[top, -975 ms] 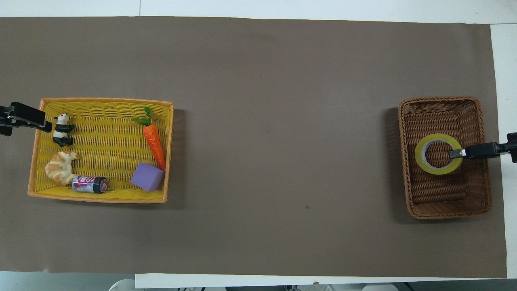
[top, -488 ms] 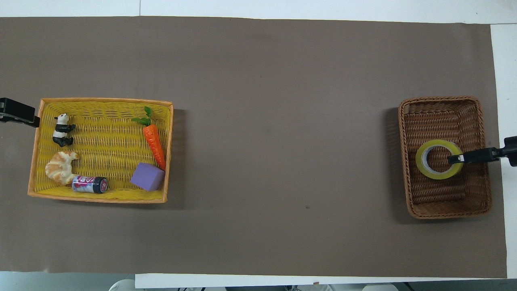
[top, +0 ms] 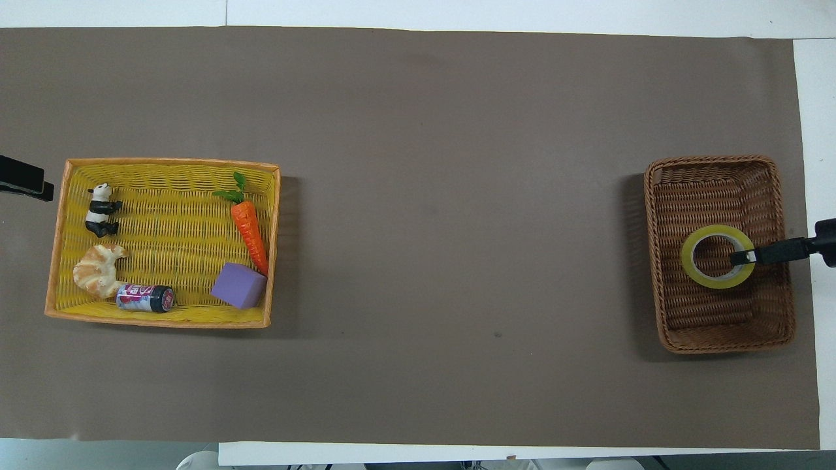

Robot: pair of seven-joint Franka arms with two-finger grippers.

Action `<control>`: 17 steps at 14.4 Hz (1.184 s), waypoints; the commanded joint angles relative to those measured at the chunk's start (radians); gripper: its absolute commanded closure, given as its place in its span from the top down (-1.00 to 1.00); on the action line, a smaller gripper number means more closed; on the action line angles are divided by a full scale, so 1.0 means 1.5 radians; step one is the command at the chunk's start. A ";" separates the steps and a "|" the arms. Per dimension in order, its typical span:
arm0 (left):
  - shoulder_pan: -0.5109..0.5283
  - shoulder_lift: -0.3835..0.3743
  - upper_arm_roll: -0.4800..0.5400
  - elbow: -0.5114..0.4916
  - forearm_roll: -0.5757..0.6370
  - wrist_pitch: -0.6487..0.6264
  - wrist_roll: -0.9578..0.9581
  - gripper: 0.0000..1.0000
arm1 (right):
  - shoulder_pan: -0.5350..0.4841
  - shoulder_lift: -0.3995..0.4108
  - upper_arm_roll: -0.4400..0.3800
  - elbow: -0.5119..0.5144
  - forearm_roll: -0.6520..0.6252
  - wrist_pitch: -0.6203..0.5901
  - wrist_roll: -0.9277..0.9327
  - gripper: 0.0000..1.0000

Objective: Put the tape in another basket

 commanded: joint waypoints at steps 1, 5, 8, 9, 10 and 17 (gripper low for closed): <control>-0.024 0.013 0.005 0.020 -0.001 -0.031 0.008 1.00 | 0.004 -0.011 0.005 0.024 -0.050 0.004 -0.013 1.00; -0.029 0.035 0.004 0.049 -0.006 -0.061 0.008 1.00 | 0.034 -0.048 0.005 0.053 -0.111 0.028 -0.003 1.00; -0.036 0.021 -0.001 0.033 0.001 -0.057 0.007 1.00 | 0.099 -0.089 0.005 0.073 -0.185 0.057 0.038 1.00; -0.052 0.008 -0.004 0.016 0.001 -0.054 0.005 1.00 | 0.121 -0.094 0.006 0.092 -0.204 0.051 0.076 1.00; -0.051 0.004 -0.006 0.017 0.000 -0.054 0.004 1.00 | 0.153 -0.105 0.008 0.113 -0.228 0.047 0.129 1.00; -0.039 0.006 -0.001 0.007 0.000 -0.056 0.003 1.00 | 0.263 -0.211 0.009 0.146 -0.296 -0.094 0.488 1.00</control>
